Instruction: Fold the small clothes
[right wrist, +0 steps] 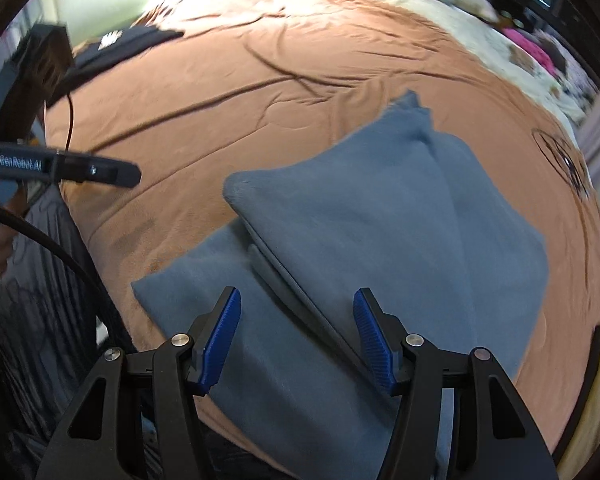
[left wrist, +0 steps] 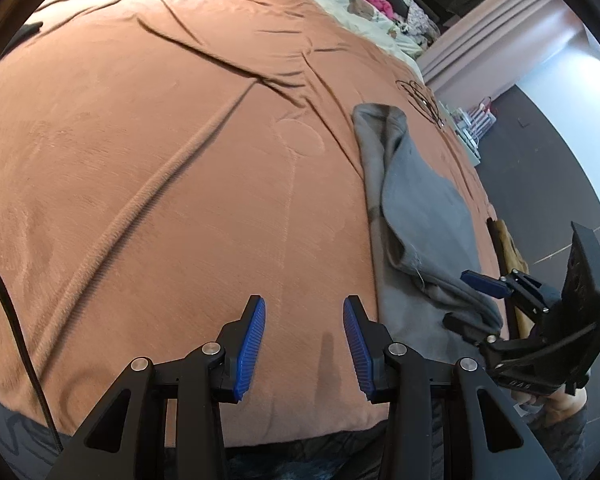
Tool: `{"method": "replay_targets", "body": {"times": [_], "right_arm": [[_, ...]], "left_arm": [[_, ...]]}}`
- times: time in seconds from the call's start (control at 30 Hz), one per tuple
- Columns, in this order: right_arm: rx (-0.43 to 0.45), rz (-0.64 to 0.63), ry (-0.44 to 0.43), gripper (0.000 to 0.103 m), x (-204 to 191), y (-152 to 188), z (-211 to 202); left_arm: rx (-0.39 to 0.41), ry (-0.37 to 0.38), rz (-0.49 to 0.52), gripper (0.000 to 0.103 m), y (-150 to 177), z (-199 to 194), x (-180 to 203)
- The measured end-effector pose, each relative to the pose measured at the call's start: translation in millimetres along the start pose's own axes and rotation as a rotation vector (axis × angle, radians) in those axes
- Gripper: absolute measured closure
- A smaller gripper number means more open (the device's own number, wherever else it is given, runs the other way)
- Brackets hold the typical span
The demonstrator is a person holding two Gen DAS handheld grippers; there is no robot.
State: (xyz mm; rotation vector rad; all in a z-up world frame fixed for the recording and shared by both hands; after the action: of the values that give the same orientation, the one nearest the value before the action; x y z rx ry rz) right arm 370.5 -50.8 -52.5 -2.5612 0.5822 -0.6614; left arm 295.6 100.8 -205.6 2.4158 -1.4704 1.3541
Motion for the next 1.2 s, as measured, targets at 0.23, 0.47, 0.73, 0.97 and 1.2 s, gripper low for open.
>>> {"method": "replay_targets", "body": {"times": [0.23,0.47,0.73,0.97,1.2], "right_arm": [[-0.027,-0.089,0.046,0.086,-9.8,-13.2,23.7],[0.033,-0.014,0.021,0.096,18.6,-19.4,1.6],[0.101,0.167,0.009,0.097,86.5,-6.9,-24.9],[0.142,0.332,-0.020,0.097,134.8,18.7,-25.1],[0.160,0.508,-0.050,0.097,184.9,38.8,3.0]], "left_arm": [[0.006,-0.012,-0.021,0.060,-9.3,-0.2,-9.6],[-0.005,-0.014,-0.007,0.060,-16.2,10.3,2.9],[-0.029,-0.012,0.047,0.060,-28.8,29.8,31.0],[-0.050,-0.024,0.087,0.060,-46.5,54.0,53.3],[-0.074,-0.049,0.116,0.060,-66.4,82.7,65.3]]}}
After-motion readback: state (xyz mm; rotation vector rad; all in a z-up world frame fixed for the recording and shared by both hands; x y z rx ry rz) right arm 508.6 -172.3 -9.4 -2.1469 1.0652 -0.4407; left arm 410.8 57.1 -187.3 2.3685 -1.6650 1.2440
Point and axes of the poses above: each gripper's, at about its wrist camera, not at the fingertips, and z roughly the way its jaws point, x to its right, y to its underside, the point moved 5 cm from there along z, roughly the way its jaws point, and after that the axes turned 9 degrees about y, right-handed, at the moved point
